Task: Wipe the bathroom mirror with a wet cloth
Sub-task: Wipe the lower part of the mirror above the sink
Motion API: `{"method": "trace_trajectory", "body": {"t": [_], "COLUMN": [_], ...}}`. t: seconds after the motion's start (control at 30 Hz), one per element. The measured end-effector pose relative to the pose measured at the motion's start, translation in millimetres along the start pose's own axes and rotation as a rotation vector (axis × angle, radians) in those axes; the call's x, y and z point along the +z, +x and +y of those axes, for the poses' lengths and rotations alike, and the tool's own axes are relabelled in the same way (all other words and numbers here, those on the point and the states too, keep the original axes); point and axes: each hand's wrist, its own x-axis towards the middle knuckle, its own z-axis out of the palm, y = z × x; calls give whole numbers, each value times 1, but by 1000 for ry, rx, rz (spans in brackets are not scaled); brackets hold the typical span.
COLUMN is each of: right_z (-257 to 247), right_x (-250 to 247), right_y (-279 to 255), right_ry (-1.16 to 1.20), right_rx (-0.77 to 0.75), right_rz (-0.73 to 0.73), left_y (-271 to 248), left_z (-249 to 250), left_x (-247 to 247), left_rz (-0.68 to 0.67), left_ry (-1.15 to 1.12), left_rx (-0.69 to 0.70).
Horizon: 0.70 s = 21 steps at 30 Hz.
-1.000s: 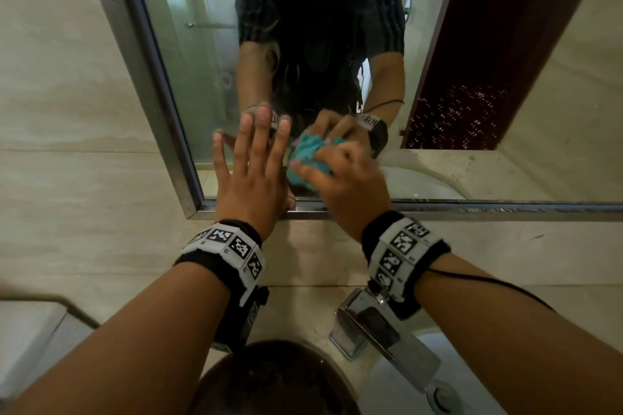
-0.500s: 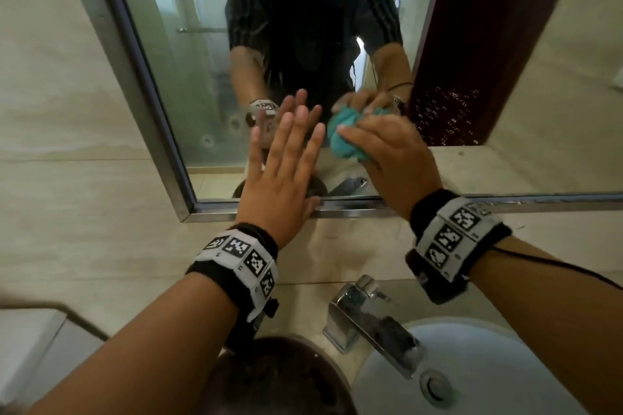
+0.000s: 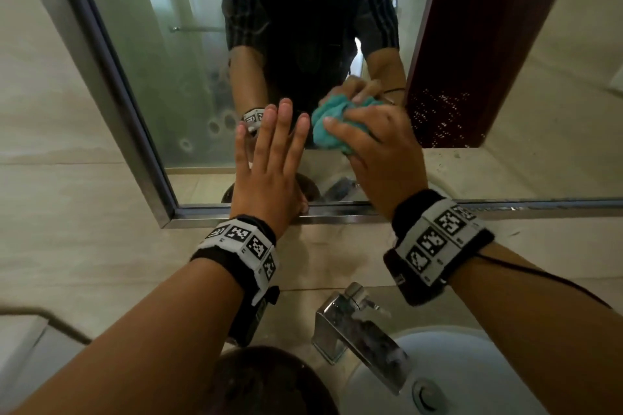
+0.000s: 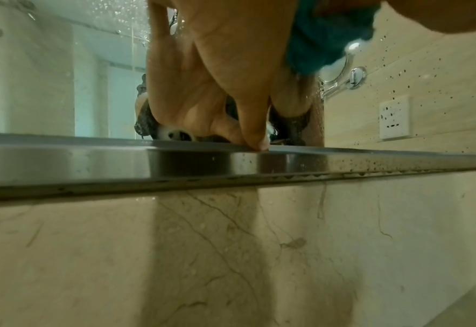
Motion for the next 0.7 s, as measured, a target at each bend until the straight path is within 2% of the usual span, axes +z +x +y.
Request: {"method": "trace_trajectory", "body": {"t": [0.03, 0.07, 0.13, 0.2, 0.23, 0.27, 0.33, 0.43, 0.5, 0.63, 0.7], "right_z": [-1, -4, -10, -13, -12, -11, -9, -2, -6, -1, 8], "right_x": [4, 8, 15, 12, 10, 8, -1, -8, -3, 10, -1], "right_y": [-3, -14, -52, -72, -69, -57, -20, 23, 15, -42, -43], "right_ry": [-7, -32, -77, -29, -2, 12, 19, 29, 22, 20, 44], "right_rx": [4, -39, -196, -196, -184, -178, -129, 56, 100, -177, -289], "right_rz": [19, -22, -237, -449, -471, -442, -290, -50, -34, -393, -503], "left_y": [0, 0, 0, 0, 1, 1, 0, 0, -1, 0, 0], "left_z": [0, 0, 0, 0, 1, 1, 2, 2, 1, 1, 2], "left_x": [0, 0, -1, -1, -1, -1, 1, 3, 3, 2, 0], "left_rz": [-5, -10, 1, 14, 21, 32, 34, 47, 47, 11, -4], "left_ry": [11, 12, -20, -42, -40, -31, -9, -17, -39, -27, -14], "left_rx": [-1, 3, 16, 19, 14, 9, 4, 0, 7, 4, -14]}}
